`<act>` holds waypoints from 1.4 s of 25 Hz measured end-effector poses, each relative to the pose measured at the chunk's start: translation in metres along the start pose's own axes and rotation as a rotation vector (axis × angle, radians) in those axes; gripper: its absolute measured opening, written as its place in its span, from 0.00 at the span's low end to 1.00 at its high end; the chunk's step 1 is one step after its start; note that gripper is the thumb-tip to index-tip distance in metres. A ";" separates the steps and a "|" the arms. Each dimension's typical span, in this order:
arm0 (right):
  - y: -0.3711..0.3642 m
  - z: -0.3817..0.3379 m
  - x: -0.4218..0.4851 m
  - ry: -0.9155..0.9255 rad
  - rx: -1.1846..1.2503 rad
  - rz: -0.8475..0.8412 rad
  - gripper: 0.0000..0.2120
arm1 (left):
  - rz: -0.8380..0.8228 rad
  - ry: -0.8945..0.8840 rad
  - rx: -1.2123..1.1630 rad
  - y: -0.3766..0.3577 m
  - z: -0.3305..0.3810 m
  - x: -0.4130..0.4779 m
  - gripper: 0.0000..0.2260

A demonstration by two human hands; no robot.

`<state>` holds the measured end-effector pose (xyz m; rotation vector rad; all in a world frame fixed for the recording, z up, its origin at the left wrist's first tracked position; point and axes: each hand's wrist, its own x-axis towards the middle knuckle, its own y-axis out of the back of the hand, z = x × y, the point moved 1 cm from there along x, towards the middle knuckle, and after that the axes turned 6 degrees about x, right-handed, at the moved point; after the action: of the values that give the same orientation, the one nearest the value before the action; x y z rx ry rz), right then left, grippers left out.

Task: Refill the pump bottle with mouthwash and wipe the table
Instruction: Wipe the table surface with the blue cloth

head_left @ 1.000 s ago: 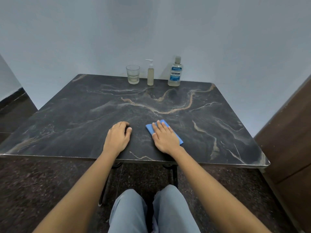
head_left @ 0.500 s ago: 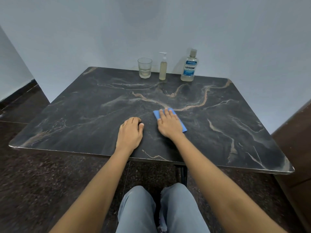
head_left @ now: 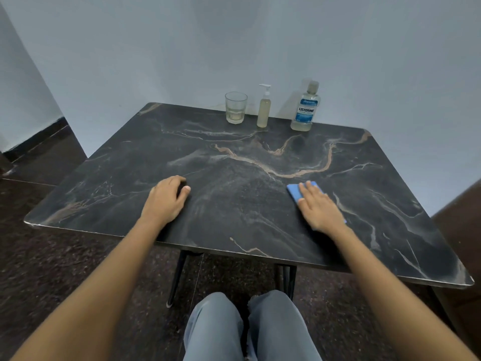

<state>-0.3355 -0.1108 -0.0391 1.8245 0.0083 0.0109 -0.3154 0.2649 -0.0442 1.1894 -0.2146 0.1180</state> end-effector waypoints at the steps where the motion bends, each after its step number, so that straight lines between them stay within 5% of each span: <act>1: 0.003 0.004 0.017 -0.050 0.004 0.001 0.24 | 0.013 0.006 -0.001 0.000 -0.004 0.001 0.15; 7: -0.009 -0.053 0.101 -0.161 0.078 0.007 0.25 | 0.097 0.024 0.017 -0.011 -0.004 0.003 0.13; 14: -0.051 -0.190 0.070 0.199 0.074 -0.098 0.26 | 0.126 0.071 -0.036 -0.007 -0.003 0.001 0.11; 20: -0.052 -0.163 -0.036 0.441 0.064 -0.140 0.25 | 0.115 0.120 -0.065 -0.001 0.000 -0.007 0.13; 28: -0.005 -0.014 0.026 0.032 0.013 -0.016 0.24 | 0.141 0.104 -0.021 -0.003 0.001 -0.007 0.13; 35: -0.012 -0.067 0.132 -0.138 0.075 0.002 0.25 | 0.180 0.076 -0.013 -0.008 -0.002 0.000 0.10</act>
<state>-0.2039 -0.0415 -0.0340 1.8972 -0.0921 -0.1155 -0.3133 0.2639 -0.0524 1.1495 -0.2546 0.3184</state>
